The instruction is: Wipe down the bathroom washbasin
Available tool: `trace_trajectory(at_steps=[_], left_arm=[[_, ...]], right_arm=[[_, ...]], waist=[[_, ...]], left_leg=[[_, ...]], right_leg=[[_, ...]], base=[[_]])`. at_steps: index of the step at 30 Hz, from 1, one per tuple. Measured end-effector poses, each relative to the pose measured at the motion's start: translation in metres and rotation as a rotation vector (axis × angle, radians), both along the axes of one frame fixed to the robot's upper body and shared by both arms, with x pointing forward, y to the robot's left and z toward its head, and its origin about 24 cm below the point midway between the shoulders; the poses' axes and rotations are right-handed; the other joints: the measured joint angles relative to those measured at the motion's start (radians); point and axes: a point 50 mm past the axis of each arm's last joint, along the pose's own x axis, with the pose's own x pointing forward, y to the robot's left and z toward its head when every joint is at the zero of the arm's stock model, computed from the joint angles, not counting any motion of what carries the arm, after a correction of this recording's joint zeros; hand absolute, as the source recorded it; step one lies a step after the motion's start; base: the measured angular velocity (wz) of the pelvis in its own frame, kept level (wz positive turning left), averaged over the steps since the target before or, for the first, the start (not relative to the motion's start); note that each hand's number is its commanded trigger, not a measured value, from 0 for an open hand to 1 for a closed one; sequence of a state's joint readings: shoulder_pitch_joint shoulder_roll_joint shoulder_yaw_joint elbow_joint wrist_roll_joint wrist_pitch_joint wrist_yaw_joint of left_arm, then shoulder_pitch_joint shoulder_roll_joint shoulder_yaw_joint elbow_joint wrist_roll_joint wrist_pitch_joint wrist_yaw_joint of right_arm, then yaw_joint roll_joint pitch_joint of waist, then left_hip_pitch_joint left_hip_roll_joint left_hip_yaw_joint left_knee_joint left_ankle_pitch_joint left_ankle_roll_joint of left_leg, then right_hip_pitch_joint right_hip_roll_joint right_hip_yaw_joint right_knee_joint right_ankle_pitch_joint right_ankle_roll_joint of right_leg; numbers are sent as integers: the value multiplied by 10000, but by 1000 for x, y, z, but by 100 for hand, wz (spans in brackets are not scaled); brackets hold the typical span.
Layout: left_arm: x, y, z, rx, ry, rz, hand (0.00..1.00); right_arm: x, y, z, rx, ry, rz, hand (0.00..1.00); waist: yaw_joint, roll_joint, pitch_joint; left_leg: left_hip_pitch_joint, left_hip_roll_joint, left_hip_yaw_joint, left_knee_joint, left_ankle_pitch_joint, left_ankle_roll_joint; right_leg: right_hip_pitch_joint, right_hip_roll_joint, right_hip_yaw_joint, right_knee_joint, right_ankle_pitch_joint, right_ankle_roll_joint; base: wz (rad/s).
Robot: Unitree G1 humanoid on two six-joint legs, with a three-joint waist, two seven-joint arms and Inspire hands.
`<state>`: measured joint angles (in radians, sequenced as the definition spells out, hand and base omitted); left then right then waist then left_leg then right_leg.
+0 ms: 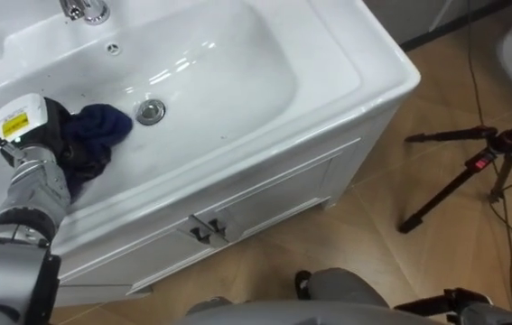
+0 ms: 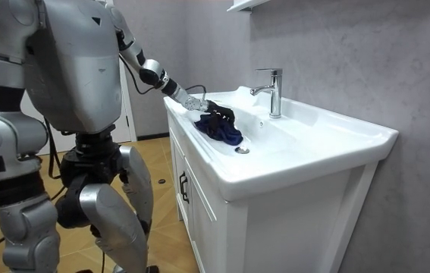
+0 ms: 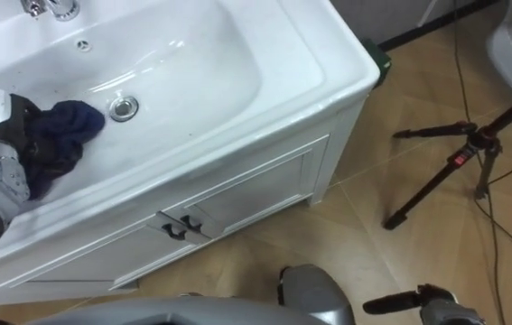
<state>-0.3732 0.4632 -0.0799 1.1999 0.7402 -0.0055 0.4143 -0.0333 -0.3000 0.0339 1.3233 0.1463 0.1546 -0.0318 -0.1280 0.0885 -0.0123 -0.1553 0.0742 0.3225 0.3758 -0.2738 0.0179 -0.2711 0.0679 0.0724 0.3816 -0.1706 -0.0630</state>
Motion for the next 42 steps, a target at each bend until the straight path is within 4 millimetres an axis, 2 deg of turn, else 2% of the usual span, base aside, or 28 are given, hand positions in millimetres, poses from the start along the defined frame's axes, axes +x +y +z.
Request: trace_trajectory(at_steps=[2,5,10,14,17,23,25,28,33,38,42], left_arm=[[-4,1,-2,106,64,-34,100],[-7,1,-3,190,151,-89,100],[-12,4,-4,231,131,-21,100],[-15,5,-7,272,270,-39,100],[-15,4,-7,286,336,-80,100],[-23,3,-13,393,591,-138,100],[-28,1,-17,369,666,-173,100],[-37,-2,-23,261,850,-190,100],[-42,-4,-26,74,988,-269,100],[-39,-7,-27,-195,1129,-62,100],[-31,-25,-33,-880,1022,205,100]], right_arm=[[0,-1,0,4,-68,-150,0],[-2,-1,0,8,-51,-150,0],[-6,-5,1,-137,-14,-153,0],[-10,-7,2,-196,4,-287,0],[-11,-7,1,-103,-40,-380,0],[-15,-6,1,139,-135,-870,0],[-25,-6,-1,286,15,-1262,0],[-37,-5,-2,449,173,-1632,0],[-49,-8,-1,628,220,-2053,0],[-47,-8,-1,699,106,-2086,0],[-45,-5,-3,675,279,-1747,0]], waist=[[0,107,-7],[0,155,1],[-2,250,-31],[-26,233,3],[-25,281,-14],[-9,369,25],[-36,398,58],[-44,446,59],[-62,443,59],[-78,421,55],[-99,283,51]], left_leg=[[4,2,-29,-8,8,-14],[77,-5,-96,-67,21,-36],[164,-10,-129,-158,42,-73],[286,-19,-157,-173,42,-73],[291,-28,-224,-184,42,-74],[555,-83,-253,-345,56,-99],[733,-136,-298,-396,56,-98],[1106,-202,-355,-570,56,-98],[1399,-341,-495,-725,57,-99],[1479,-367,-513,-723,57,-99],[1641,-405,-520,-807,61,-101]], right_leg=[[15,2,-18,-17,-10,-16],[94,4,-52,-40,-27,-40],[146,17,-66,-53,-45,-72],[271,16,-65,-53,-83,-95],[272,16,-77,-50,-86,-95],[413,21,37,-22,-109,-88],[584,-21,33,-4,-205,-67],[890,-55,54,8,-307,-53],[1073,-147,51,173,-517,-29],[1134,-178,1,193,-565,-24],[1222,-238,-177,244,-650,-34]], base=[[0],[3],[1],[0],[0],[-5],[2],[2],[3],[1],[13]])
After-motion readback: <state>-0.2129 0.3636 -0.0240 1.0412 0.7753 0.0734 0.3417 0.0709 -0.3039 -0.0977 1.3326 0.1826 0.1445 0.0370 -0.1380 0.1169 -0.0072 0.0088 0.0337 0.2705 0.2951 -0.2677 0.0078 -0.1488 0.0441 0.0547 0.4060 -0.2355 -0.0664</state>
